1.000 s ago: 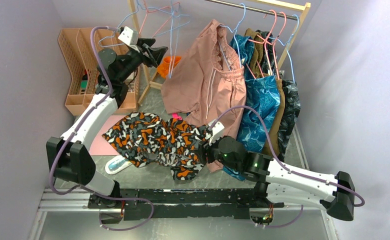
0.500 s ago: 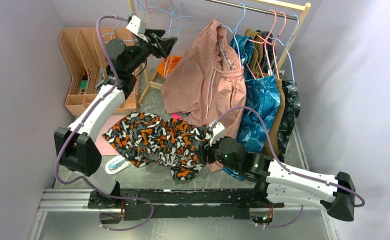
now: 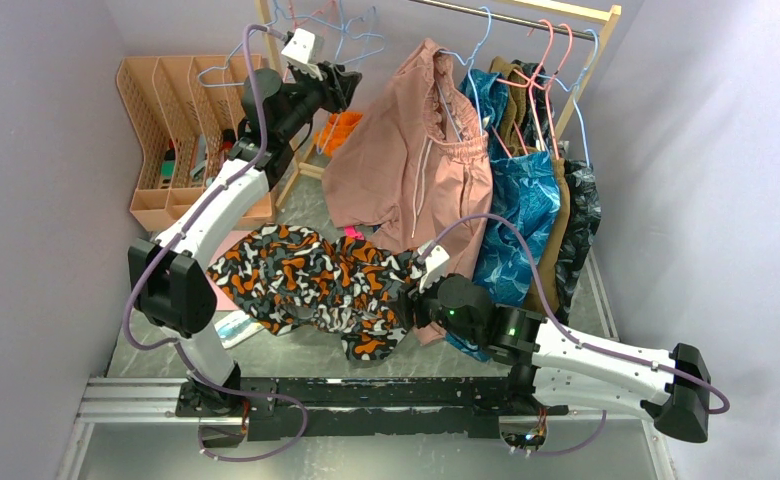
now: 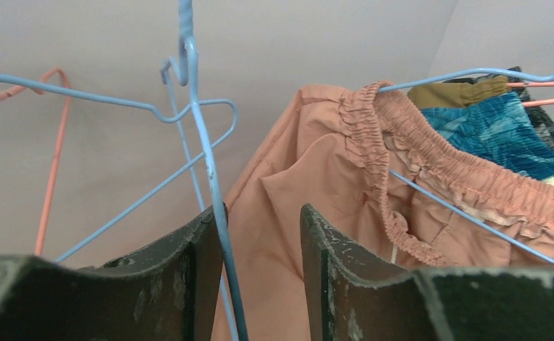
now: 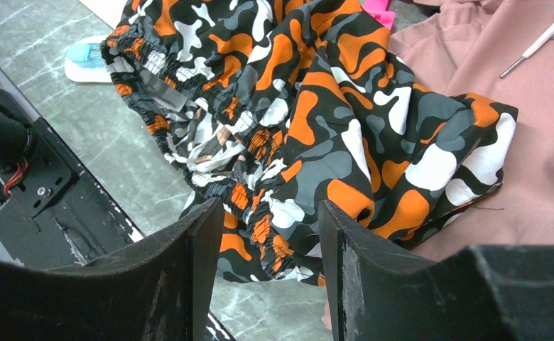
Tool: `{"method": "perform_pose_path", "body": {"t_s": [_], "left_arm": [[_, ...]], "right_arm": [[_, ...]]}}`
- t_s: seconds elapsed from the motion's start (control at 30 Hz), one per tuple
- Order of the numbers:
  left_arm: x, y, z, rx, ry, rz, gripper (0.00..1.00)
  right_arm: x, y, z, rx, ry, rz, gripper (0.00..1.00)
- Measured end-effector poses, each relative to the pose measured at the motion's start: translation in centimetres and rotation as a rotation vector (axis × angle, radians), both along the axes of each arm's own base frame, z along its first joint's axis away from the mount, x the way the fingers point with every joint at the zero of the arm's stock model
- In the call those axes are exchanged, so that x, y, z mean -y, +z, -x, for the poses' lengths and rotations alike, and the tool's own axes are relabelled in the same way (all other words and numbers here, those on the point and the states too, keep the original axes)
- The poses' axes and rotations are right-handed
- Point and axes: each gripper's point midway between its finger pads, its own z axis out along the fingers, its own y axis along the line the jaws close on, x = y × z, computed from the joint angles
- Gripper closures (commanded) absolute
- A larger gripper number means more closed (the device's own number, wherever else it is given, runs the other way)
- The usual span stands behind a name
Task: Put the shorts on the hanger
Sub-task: Pick up the hanger from the clothesline.
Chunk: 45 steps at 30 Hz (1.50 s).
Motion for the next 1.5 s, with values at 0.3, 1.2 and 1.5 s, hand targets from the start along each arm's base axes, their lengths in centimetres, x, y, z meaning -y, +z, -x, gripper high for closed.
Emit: {"method": "perform_pose_path", "body": {"t_s": [0.3, 1.2, 1.5], "left_arm": [[-0.9, 0.5, -0.6, 0.020, 0.060, 0.005, 0.80], [-1.3, 0.7, -0.6, 0.145, 0.077, 0.132, 0.93], [-1.5, 1.3, -0.1, 0.191, 0.069, 0.209, 0.93]], "right_arm": [[0.0, 0.0, 0.0, 0.000, 0.000, 0.000, 0.45], [-0.1, -0.8, 0.1, -0.013, 0.006, 0.019, 0.45], [-0.1, -1.1, 0.1, -0.018, 0.006, 0.030, 0.45]]}}
